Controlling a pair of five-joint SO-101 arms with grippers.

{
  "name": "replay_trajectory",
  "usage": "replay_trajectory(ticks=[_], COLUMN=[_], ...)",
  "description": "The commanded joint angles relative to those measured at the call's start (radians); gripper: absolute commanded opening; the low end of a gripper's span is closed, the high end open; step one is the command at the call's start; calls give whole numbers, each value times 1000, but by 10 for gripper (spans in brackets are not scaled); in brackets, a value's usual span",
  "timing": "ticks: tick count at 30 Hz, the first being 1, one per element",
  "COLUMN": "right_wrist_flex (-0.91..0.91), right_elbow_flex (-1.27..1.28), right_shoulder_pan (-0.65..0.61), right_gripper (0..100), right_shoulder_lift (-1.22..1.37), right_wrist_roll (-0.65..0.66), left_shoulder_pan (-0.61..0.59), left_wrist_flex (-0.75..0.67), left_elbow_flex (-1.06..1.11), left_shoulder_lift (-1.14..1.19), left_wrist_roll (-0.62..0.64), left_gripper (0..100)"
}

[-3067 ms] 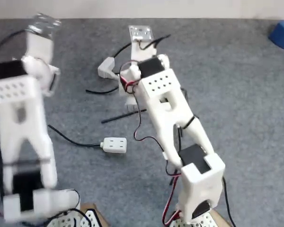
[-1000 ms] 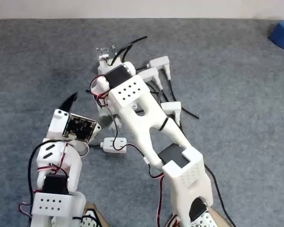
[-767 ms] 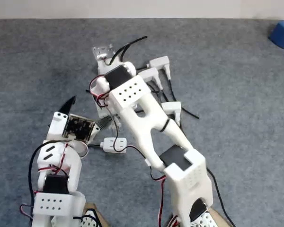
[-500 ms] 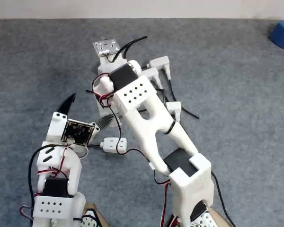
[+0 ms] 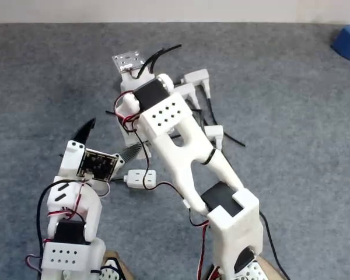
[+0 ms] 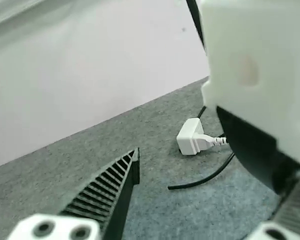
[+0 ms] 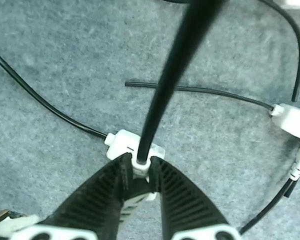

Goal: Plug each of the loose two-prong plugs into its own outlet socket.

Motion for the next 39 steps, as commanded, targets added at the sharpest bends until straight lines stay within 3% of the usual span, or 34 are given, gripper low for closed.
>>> replay_trajectory(ticks=[1, 18, 28, 35, 39], right_wrist_flex=[33, 33, 25, -96, -99], right_elbow_flex=[-90, -82, 70, 254, 246], right_shoulder_pan=[-2, 36, 30, 62, 84], right_gripper=[6, 6, 6, 6, 6], right_shoulder_lift=[-102, -93, -81, -47, -53], right_wrist_roll=[12, 15, 57, 63, 63], left_shoulder_pan=[-18, -61, -56, -62, -156], left_wrist_flex=[-3, 2, -5, 2, -5], left_elbow_flex=[28, 28, -4, -79, -65], left_shoulder_lift=[2, 12, 2, 2, 2], left_wrist_roll=[2, -66, -61, -17, -15], left_gripper=[421, 421, 422, 423, 422])
